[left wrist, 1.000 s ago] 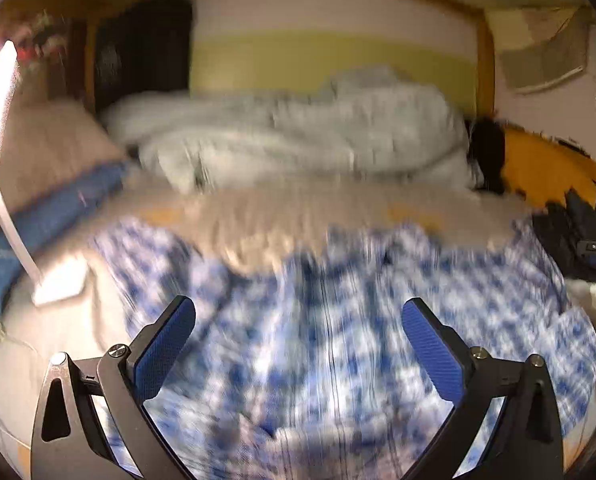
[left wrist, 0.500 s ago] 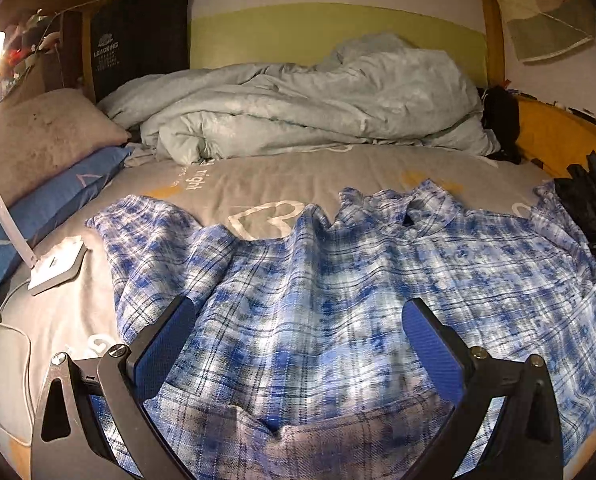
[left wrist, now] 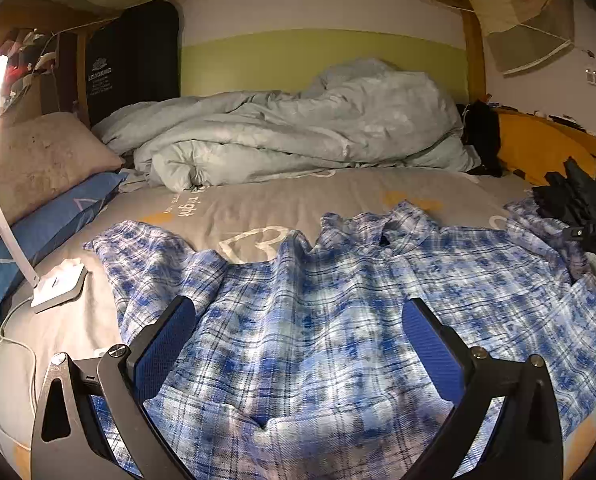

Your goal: Fold large clothes

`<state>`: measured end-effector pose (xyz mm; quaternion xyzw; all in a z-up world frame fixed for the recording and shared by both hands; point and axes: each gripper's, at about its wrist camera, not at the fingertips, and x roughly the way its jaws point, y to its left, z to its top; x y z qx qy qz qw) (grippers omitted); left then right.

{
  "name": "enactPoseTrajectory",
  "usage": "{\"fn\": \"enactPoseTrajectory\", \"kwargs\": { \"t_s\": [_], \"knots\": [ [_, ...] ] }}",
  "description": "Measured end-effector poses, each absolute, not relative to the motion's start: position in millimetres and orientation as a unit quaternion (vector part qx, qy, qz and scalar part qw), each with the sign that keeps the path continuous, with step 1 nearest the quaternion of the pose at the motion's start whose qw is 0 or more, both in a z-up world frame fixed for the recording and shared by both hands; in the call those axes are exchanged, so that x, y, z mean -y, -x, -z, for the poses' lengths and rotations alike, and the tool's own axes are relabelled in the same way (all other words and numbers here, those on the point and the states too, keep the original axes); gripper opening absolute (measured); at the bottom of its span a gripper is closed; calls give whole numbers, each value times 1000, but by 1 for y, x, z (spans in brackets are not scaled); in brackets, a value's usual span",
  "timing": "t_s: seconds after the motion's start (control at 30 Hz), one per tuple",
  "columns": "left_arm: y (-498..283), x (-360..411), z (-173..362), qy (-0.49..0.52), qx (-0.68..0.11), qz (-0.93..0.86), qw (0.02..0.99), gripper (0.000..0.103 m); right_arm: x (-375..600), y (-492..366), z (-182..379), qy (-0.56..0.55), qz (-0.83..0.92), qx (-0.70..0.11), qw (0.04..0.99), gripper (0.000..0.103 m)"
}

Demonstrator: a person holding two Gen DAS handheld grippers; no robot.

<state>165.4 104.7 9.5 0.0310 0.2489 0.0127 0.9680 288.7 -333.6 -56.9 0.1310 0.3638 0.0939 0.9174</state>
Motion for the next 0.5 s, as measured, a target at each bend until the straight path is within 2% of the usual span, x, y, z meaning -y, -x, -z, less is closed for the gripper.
{"fn": "enactPoseTrajectory", "kwargs": {
  "t_s": [0.17,0.27,0.3,0.33,0.4,0.43,0.5],
  "knots": [
    [-163,-102,-10,-31,-248,-6,968,103,290,-265,56,-69,-168,-381,907,4],
    [-164,-101,-10,-32,-248,-1,968,103,281,-256,56,-57,-197,-396,895,7],
    [-164,-100,-10,-32,-248,1,968,103,279,-254,56,-51,-196,-396,896,13],
    [-164,-99,-10,-33,-249,2,968,103,278,-256,57,-51,-195,-395,896,27],
    [-164,-97,-8,-36,-251,4,967,103,281,-258,55,-72,-191,-392,897,46],
    [-164,-96,-7,-37,-251,4,967,103,287,-261,55,-92,-169,-387,902,51],
    [-166,-94,-5,-41,-254,4,966,103,300,-272,57,-125,-122,-384,907,52]
  ]
}}
